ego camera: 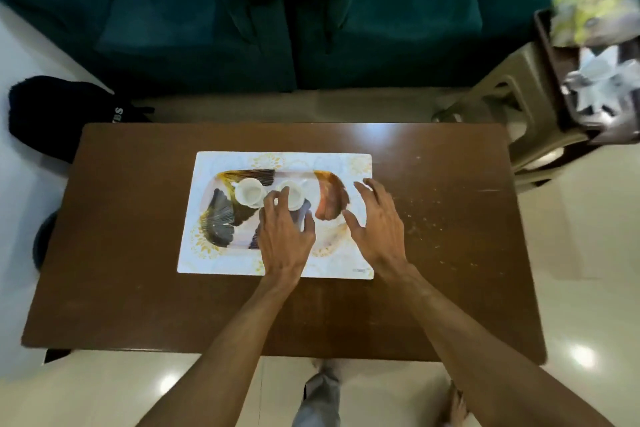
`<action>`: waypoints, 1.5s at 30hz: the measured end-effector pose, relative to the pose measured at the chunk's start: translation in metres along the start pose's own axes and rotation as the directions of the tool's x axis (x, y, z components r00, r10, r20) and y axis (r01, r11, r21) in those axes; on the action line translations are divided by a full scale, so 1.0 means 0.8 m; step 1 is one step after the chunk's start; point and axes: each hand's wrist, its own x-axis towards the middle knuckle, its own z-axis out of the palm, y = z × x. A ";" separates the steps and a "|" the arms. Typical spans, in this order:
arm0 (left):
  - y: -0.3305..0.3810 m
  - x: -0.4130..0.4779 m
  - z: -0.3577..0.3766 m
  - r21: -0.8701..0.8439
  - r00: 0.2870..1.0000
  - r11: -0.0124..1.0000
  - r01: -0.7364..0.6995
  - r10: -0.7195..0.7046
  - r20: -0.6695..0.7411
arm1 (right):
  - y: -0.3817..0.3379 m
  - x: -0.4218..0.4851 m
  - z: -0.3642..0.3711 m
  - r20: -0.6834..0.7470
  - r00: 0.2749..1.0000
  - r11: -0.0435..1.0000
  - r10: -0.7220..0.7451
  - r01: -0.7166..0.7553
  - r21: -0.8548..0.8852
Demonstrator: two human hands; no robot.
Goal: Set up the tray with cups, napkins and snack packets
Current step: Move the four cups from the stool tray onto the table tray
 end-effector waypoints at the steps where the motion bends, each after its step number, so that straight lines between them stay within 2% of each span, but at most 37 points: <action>1: 0.024 -0.012 0.005 0.004 0.999 1.000 -0.030 0.030 0.012 | 0.016 -0.006 -0.023 -0.003 1.000 1.000 0.007 -0.007 0.000; 8: 0.207 -0.112 0.061 0.042 0.981 0.982 -0.186 0.183 0.058 | 0.152 -0.048 -0.205 -0.099 0.995 1.000 0.017 -0.014 0.027; 16: 0.454 -0.209 0.155 -0.054 0.939 0.949 -0.309 0.314 0.142 | 0.355 -0.090 -0.438 -0.198 0.980 0.998 0.032 -0.041 -0.037; 21: 0.579 -0.217 0.209 -0.119 0.907 0.924 -0.363 0.380 0.184 | 0.458 -0.081 -0.526 -0.268 0.959 0.995 0.092 -0.102 -0.022; 28: 0.675 -0.171 0.286 -0.111 0.901 0.926 -0.361 0.377 0.214 | 0.545 -0.004 -0.574 -0.298 0.951 0.994 0.088 -0.102 -0.031; 36: 0.727 -0.057 0.369 -0.068 0.946 0.965 -0.253 0.261 0.194 | 0.587 0.149 -0.576 -0.169 0.981 0.995 0.093 -0.096 -0.006; 45: 0.776 0.057 0.444 -0.055 0.958 0.981 -0.187 0.194 0.211 | 0.623 0.296 -0.559 -0.094 0.992 0.996 0.087 -0.087 0.007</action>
